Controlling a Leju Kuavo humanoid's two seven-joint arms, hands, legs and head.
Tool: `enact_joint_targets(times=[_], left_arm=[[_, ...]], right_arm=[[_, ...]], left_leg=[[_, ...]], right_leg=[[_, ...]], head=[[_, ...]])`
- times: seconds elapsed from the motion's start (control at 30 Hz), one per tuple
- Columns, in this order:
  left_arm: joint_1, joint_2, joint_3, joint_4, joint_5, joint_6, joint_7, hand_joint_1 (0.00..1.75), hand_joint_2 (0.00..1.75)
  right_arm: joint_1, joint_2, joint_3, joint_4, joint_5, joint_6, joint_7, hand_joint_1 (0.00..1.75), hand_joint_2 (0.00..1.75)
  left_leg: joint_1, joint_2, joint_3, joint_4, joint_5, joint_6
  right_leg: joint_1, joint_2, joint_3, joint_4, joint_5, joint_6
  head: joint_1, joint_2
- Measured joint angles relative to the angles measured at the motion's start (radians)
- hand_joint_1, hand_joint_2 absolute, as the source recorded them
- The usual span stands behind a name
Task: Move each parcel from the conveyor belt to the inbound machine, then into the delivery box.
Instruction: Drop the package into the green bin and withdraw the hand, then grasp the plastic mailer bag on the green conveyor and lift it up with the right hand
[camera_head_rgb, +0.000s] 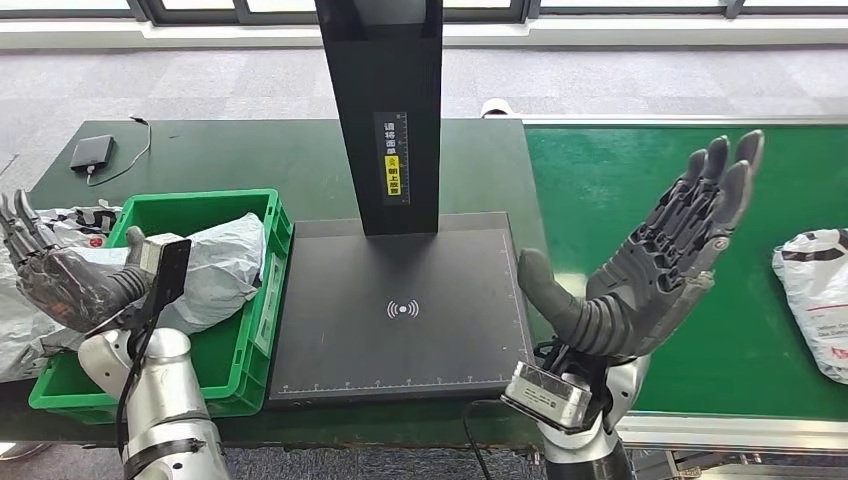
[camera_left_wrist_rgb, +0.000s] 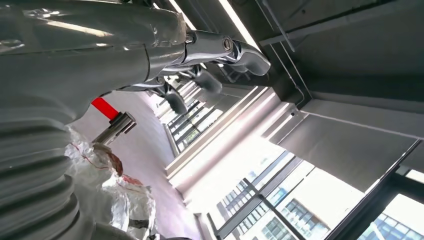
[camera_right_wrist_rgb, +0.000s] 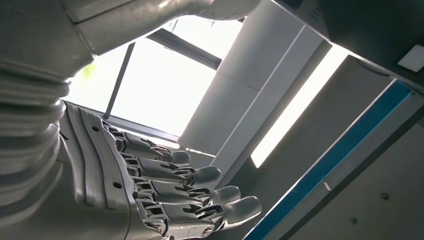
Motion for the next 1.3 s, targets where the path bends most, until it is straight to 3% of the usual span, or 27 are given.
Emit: enact_joint_targets(times=[0.13,0.27,0.57,1.03,1.17,1.23,1.3], left_arm=[[0.032,-0.001,-0.045,-0.063,0.081,0.0,-0.045,0.0,1.75],[0.06,-0.003,-0.102,-0.125,0.178,0.0,-0.074,0.0,0.0],[0.13,-0.005,-0.247,-0.246,0.321,0.0,-0.087,0.0,0.0],[0.132,-0.004,-0.277,-0.277,0.324,0.0,-0.087,0.0,0.0],[0.142,-0.004,-0.306,-0.289,0.42,-0.003,-0.088,0.0,1.75],[0.162,0.001,-0.356,-0.309,0.558,-0.043,-0.088,0.0,1.75],[0.192,0.012,-0.424,-0.34,0.768,-0.169,-0.088,0.0,1.75]], right_arm=[[-0.001,0.0,0.0,0.008,0.0,0.0,0.0,0.0,1.75],[-0.001,0.0,0.0,0.013,0.0,0.0,0.0,0.0,1.75],[-0.002,0.0,-0.002,0.025,0.0,0.0,0.0,0.0,1.75],[-0.003,0.0,-0.002,0.026,0.0,0.0,0.0,0.0,1.75],[-0.003,0.0,-0.002,0.026,0.001,0.0,0.0,0.0,1.75],[-0.003,0.0,-0.003,0.032,0.001,0.0,0.002,0.0,1.75],[-0.005,0.0,-0.008,0.053,-0.014,0.006,0.009,0.0,1.75]], left_leg=[[0.0,0.0,0.0,0.0,0.0,0.0],[0.0,0.0,0.0,0.0,0.0,0.0],[0.0,-0.001,0.0,0.0,0.0,0.0],[0.0,-0.001,0.0,0.0,0.0,0.0],[0.0,-0.001,0.0,0.0,0.0,0.0],[0.0,-0.001,0.0,0.0,0.0,0.0],[0.0,-0.001,0.0,0.0,0.0,0.0]], right_leg=[[0.0,0.0,0.0,0.0,0.0,0.0],[0.0,0.0,0.0,0.0,0.0,0.0],[0.0,-0.001,0.0,0.0,0.0,0.0],[0.0,-0.001,0.001,0.0,0.0,0.0],[0.0,-0.001,0.0,0.0,0.0,0.0],[0.0,-0.001,0.001,0.0,0.0,0.0],[0.0,-0.001,0.001,0.0,0.0,0.0]], head=[[0.0,0.0],[0.0,0.0],[0.0,0.0],[0.0,0.0],[0.0,0.0],[0.0,0.0],[0.0,0.0]])
